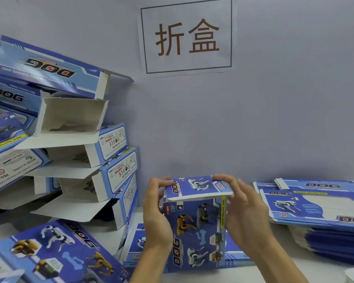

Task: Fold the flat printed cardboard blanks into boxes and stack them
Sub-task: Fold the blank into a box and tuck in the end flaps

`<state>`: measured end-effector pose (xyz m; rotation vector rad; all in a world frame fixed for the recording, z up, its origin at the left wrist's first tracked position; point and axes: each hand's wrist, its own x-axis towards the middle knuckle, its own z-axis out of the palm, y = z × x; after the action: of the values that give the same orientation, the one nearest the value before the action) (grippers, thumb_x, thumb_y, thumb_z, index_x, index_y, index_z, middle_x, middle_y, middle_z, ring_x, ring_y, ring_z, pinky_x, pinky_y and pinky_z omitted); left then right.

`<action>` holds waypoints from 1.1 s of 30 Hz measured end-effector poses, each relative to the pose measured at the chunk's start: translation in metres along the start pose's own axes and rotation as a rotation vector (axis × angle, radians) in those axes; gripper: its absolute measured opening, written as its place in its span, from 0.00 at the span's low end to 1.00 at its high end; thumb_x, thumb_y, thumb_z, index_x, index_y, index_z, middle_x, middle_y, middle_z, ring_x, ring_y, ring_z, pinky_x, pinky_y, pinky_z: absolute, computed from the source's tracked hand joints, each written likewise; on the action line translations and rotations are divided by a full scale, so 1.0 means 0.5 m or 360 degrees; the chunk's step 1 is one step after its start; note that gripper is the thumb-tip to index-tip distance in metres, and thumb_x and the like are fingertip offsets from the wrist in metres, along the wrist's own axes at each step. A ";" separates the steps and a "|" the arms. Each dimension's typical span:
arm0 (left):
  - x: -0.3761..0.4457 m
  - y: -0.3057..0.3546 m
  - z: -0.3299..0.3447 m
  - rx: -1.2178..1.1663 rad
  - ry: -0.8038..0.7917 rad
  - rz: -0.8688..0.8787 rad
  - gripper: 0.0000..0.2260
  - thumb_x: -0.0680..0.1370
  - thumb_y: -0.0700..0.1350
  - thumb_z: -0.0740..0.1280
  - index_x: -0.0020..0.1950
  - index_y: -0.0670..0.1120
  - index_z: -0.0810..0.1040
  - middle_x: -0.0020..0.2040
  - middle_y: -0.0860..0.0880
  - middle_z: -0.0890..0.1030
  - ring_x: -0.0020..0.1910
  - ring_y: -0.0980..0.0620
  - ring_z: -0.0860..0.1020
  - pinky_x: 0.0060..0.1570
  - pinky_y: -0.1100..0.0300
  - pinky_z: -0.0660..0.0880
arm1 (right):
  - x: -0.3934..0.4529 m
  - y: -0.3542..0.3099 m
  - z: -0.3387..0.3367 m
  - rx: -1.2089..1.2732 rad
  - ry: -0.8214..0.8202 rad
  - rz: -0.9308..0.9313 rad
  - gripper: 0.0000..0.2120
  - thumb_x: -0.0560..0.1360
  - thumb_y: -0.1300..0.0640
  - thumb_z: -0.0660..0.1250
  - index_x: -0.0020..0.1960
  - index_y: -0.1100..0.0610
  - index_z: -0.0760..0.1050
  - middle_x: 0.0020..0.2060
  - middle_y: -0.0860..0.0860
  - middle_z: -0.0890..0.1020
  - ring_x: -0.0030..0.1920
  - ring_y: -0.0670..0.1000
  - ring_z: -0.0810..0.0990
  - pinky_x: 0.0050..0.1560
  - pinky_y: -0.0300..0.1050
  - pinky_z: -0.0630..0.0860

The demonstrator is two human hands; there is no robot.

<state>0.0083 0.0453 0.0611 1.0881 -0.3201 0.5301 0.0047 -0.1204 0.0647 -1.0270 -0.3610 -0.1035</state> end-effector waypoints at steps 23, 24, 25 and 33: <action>-0.002 0.010 -0.007 0.0402 -0.0333 0.0088 0.29 0.67 0.69 0.66 0.67 0.70 0.65 0.59 0.64 0.76 0.59 0.66 0.77 0.52 0.69 0.76 | -0.005 0.007 -0.005 -0.0762 -0.0079 -0.0166 0.40 0.66 0.48 0.78 0.68 0.25 0.62 0.65 0.49 0.78 0.62 0.53 0.80 0.55 0.53 0.82; 0.000 0.012 -0.005 0.0354 -0.0344 0.0033 0.30 0.66 0.71 0.66 0.67 0.72 0.64 0.62 0.61 0.76 0.60 0.62 0.78 0.55 0.63 0.77 | -0.003 0.004 -0.001 -0.0804 -0.0015 -0.0266 0.39 0.65 0.45 0.76 0.69 0.27 0.62 0.62 0.49 0.81 0.59 0.52 0.82 0.53 0.52 0.82; 0.001 0.012 -0.001 0.0288 -0.0351 -0.0028 0.30 0.66 0.72 0.66 0.67 0.73 0.65 0.65 0.57 0.76 0.62 0.56 0.79 0.59 0.55 0.77 | -0.002 -0.001 0.002 -0.0819 0.0055 -0.0341 0.37 0.65 0.42 0.74 0.69 0.28 0.62 0.57 0.49 0.83 0.55 0.51 0.84 0.51 0.51 0.83; 0.008 0.030 0.020 -0.0034 -0.0378 -0.0722 0.28 0.74 0.67 0.60 0.69 0.54 0.72 0.58 0.39 0.83 0.55 0.36 0.83 0.56 0.41 0.79 | -0.005 -0.045 -0.016 -0.0738 0.0011 -0.0066 0.11 0.82 0.52 0.61 0.46 0.57 0.75 0.35 0.52 0.86 0.32 0.41 0.83 0.33 0.30 0.75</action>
<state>0.0035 0.0429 0.0789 1.1614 -0.2728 -0.0072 -0.0014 -0.1391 0.0787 -1.4767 -0.3600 -0.2355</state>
